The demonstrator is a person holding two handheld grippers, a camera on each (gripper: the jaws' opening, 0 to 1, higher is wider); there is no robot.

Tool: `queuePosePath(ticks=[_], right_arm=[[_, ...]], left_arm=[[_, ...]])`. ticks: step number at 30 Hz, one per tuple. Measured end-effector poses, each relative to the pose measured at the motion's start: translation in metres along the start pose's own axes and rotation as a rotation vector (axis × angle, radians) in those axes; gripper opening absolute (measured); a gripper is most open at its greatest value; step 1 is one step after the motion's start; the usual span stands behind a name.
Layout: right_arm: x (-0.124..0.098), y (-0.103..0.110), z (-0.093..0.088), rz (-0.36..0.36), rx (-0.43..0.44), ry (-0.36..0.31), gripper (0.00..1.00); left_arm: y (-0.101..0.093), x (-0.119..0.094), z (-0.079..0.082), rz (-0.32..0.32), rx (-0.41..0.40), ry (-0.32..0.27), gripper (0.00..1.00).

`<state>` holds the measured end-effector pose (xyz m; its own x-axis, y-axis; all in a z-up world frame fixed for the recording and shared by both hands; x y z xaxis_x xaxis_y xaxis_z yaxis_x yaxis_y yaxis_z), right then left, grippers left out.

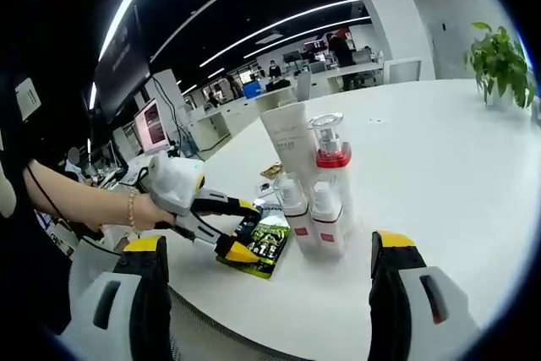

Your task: Arrange the skincare products in the storage area until every visible bottle or jar stands upright without overlapping.

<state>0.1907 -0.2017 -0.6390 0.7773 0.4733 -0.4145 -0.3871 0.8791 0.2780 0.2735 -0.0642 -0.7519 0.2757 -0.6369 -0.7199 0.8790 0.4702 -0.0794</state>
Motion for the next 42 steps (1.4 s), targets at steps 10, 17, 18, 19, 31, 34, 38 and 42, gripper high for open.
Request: queuePosePath(ticks=[10, 17, 18, 19, 31, 34, 38, 42], right_arm=[[0.000, 0.000, 0.000, -0.001, 0.000, 0.003, 1.00], [0.000, 0.000, 0.000, -0.002, -0.003, 0.000, 1.00], [0.000, 0.000, 0.000, -0.001, -0.005, -0.001, 1.00], [0.000, 0.000, 0.000, -0.001, -0.007, 0.000, 1.00], [0.001, 0.004, -0.002, 0.011, -0.033, 0.015, 1.00], [0.001, 0.004, -0.002, 0.009, -0.035, 0.017, 1.00], [0.001, 0.005, -0.002, 0.014, -0.039, 0.017, 1.00], [0.001, 0.007, -0.003, 0.021, -0.047, 0.020, 1.00]], left_arm=[[0.001, 0.001, -0.001, 0.004, -0.003, 0.004, 0.59], [0.000, -0.001, 0.000, 0.008, -0.012, -0.003, 0.65], [0.000, -0.002, 0.000, 0.011, -0.011, -0.003, 0.66], [-0.001, -0.003, 0.000, 0.011, -0.011, -0.002, 0.66], [-0.002, -0.028, -0.002, 0.047, -0.044, -0.018, 0.83], [-0.006, -0.036, -0.002, 0.056, -0.051, -0.020, 0.88], [-0.008, -0.047, -0.004, 0.073, -0.074, -0.045, 0.95], [-0.010, -0.060, -0.006, 0.089, -0.125, -0.080, 0.99]])
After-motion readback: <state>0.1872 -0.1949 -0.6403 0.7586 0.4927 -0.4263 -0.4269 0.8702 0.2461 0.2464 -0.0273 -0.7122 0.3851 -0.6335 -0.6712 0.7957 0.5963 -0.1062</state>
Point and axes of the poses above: the point that each gripper's makers call its tool centre point, and the gripper's own axes: x roughly forward along the fingers, y roughly to its left, z roughly out of its top, the point moved 2 cm from there along -x, roughly backward along the fingers, and after that the axes turned 5 degrees about -z, right-handed, at the moved point
